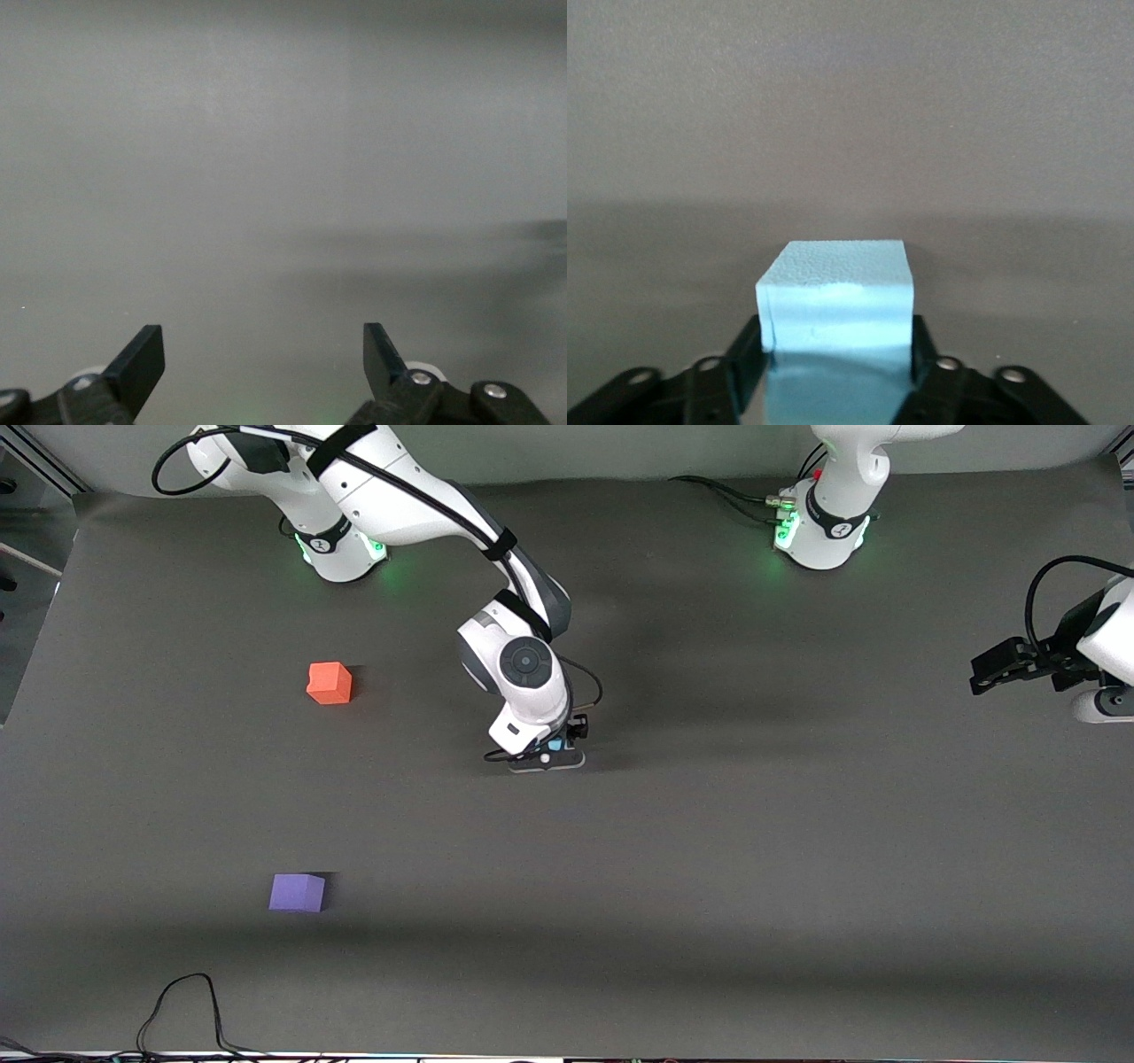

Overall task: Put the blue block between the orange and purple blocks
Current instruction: 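Lower the right gripper onto the light-blue cube and grasp it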

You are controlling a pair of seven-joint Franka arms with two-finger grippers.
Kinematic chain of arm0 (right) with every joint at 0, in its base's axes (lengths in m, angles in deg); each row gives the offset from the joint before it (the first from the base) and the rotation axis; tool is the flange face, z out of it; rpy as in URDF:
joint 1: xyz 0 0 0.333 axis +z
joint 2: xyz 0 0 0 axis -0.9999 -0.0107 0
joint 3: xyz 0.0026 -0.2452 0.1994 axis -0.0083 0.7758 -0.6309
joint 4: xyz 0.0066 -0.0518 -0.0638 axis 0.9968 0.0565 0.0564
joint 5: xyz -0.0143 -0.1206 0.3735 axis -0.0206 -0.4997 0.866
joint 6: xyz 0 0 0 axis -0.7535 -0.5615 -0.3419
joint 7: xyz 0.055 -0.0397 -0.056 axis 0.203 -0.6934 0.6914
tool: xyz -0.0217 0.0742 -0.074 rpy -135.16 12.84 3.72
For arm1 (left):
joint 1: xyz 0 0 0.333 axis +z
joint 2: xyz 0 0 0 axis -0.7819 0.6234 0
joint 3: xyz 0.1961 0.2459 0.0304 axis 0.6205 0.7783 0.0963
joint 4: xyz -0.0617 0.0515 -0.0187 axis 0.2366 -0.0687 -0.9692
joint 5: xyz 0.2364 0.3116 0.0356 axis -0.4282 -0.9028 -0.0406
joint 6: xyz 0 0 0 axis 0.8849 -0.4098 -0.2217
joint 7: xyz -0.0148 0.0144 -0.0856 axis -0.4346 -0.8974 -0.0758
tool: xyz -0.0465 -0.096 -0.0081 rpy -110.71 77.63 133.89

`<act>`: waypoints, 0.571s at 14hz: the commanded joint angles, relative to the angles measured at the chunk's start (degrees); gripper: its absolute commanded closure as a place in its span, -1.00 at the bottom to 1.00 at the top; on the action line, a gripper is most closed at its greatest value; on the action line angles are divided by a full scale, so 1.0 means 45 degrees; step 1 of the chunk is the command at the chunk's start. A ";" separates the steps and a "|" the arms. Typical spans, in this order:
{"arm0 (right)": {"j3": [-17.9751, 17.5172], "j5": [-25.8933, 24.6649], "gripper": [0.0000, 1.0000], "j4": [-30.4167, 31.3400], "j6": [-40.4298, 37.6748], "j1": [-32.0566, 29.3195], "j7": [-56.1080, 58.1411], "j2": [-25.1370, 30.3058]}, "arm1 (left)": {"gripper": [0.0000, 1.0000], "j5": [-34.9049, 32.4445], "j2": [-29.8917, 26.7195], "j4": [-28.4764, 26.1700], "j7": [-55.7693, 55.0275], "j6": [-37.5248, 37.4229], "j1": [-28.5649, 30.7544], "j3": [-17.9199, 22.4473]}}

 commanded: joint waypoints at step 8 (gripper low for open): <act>0.0046 0.0207 0.96 -0.0750 -0.3425 -0.1215 0.0594 0.2053 | -1.00 0.0048 -0.0052 -0.0020 0.0172 0.0029 -0.0231 0.0098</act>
